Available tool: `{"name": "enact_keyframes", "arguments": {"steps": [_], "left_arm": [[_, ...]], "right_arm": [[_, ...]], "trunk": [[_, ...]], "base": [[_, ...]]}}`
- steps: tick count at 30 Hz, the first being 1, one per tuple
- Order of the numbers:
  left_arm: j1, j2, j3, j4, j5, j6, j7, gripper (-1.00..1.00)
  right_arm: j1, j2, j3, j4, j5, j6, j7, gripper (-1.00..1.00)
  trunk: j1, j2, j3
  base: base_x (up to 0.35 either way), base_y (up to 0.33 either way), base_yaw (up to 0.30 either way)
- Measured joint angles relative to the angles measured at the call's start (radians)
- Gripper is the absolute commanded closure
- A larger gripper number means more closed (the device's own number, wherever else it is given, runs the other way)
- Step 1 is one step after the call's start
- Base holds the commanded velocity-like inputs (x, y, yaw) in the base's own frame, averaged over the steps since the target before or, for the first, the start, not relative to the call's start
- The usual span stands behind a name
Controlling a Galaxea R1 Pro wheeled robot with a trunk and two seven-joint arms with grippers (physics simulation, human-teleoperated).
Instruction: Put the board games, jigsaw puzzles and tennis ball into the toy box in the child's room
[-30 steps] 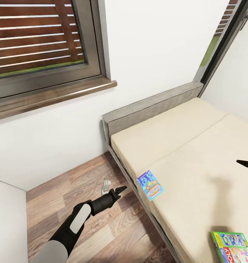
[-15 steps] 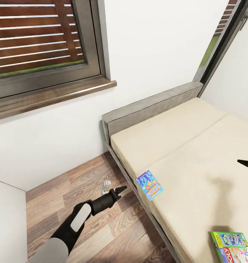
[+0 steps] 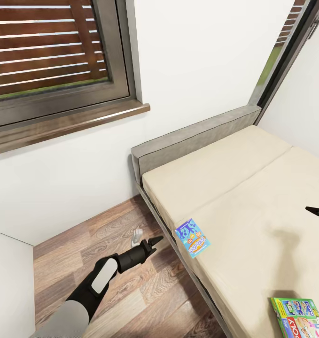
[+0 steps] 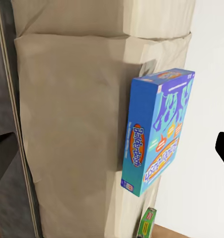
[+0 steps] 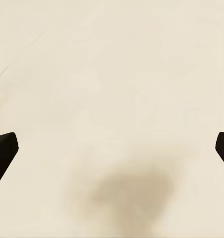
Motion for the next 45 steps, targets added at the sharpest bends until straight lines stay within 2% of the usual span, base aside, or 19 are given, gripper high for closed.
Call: {"name": "enact_keyframes", "arguments": {"steps": [14,27,45], "left_arm": [[-0.025,0.000,-0.002,0.004,0.000,0.000,-0.013,-1.00],[-0.029,0.000,-0.003,0.004,-0.002,0.000,-0.025,-1.00],[-0.029,0.000,-0.003,0.004,-0.002,0.000,-0.026,-1.00]], "right_arm": [[0.011,0.006,0.000,-0.015,0.000,0.000,0.000,-1.00],[0.013,0.008,0.000,-0.018,0.000,0.000,0.000,-1.00],[0.014,0.013,-0.001,-0.020,0.000,0.000,0.000,-1.00]], "trunk": [[0.000,0.000,0.000],[0.000,0.000,0.000],[0.000,0.000,0.000]], "base": [[0.000,0.000,-0.040],[0.000,0.000,-0.180],[0.000,0.000,-0.037]]}}
